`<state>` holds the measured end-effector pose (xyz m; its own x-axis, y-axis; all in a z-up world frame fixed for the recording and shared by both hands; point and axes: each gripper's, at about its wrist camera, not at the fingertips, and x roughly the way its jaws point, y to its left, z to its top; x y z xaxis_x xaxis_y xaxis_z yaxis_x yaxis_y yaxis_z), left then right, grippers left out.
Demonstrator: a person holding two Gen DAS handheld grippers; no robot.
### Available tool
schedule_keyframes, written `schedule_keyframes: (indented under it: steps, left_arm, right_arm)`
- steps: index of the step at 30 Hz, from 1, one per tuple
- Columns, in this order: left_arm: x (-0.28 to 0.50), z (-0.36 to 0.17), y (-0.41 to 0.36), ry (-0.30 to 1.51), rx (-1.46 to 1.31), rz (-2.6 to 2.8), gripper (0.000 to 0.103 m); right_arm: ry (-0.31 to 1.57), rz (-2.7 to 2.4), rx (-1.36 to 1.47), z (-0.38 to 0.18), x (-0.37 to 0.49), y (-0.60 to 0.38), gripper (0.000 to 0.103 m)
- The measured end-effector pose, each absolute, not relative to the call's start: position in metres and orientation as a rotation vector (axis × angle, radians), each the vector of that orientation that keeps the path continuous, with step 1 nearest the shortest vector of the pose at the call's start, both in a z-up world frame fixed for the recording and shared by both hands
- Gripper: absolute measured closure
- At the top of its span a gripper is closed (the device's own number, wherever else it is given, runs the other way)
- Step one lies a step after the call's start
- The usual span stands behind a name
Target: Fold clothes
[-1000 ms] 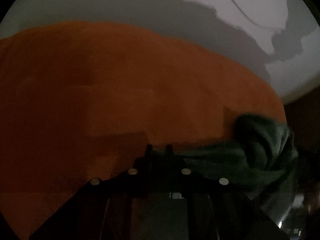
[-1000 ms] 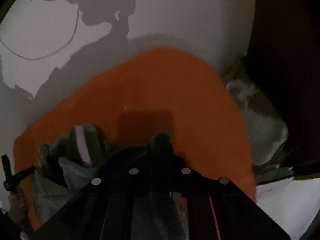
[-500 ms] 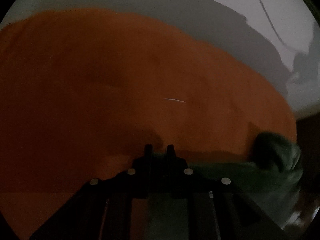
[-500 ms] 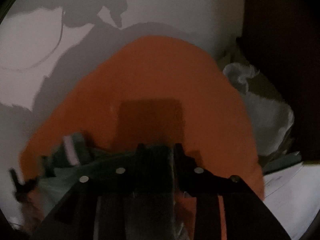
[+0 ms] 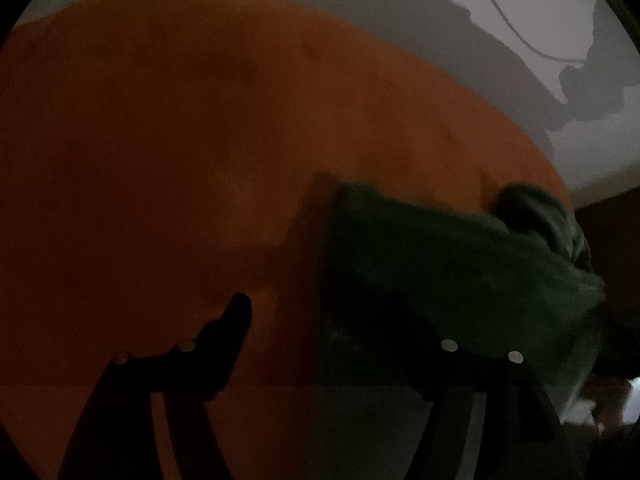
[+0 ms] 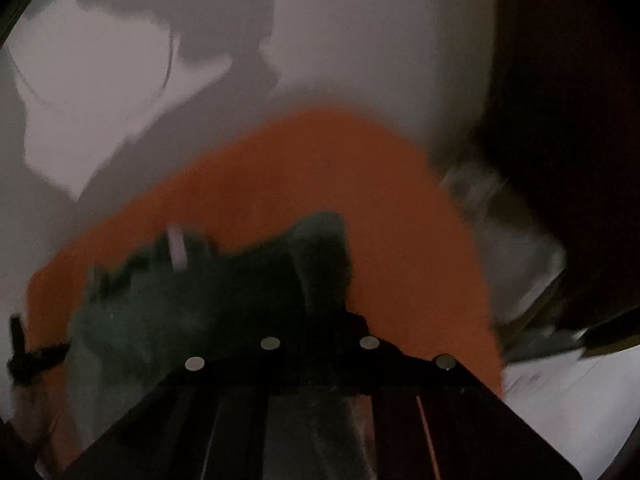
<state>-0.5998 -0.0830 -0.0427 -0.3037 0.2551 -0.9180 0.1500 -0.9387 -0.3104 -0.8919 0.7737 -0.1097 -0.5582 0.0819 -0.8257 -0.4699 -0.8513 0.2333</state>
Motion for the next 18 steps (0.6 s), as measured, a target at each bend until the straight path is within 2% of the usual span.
schedule_keyframes:
  steps: [2,5,7,8,9,11,14,15,17,18]
  left_arm:
    - [-0.601,-0.033,-0.093,-0.583,-1.784,2.501,0.033]
    - [-0.594,-0.012,-0.106,-0.600,-1.781,2.648,0.035]
    - [-0.579,0.016,-0.102,-0.618,-1.703,2.713,0.035]
    - [-0.569,0.031,-0.097,-0.632,-1.647,2.737,0.033]
    - [-0.556,0.043,-0.086,-0.647,-1.574,2.744,0.032]
    - [-0.531,0.060,-0.052,-0.606,-1.463,2.707,0.029]
    - [-0.514,0.049,0.029,-0.452,-1.399,2.671,0.026]
    - [-0.512,0.043,0.051,-0.417,-1.399,2.657,0.026]
    - [-0.512,0.032,0.090,-0.379,-1.425,2.634,0.026]
    - [-0.516,0.021,0.109,-0.371,-1.423,2.642,0.026]
  right_arm:
    - [0.591,2.410,-1.252,-0.113,-0.893,0.774,0.095]
    - [0.593,2.268,-1.526,-0.152,-0.908,0.776,0.090]
    - [0.622,2.253,-1.464,-0.137,-0.899,0.774,0.077]
    - [0.615,2.291,-1.349,-0.117,-0.887,0.767,0.064]
    - [0.593,2.331,-1.243,-0.098,-0.876,0.756,0.042]
    - [0.593,2.405,-1.112,-0.076,-0.861,0.726,0.026]
    - [0.699,2.561,-1.117,-0.077,-0.867,0.661,0.027]
    - [0.694,2.586,-1.168,-0.087,-0.877,0.636,0.044]
    - [0.652,2.605,-1.258,-0.108,-0.896,0.598,0.071]
    - [0.624,2.596,-1.301,-0.121,-0.905,0.581,0.079]
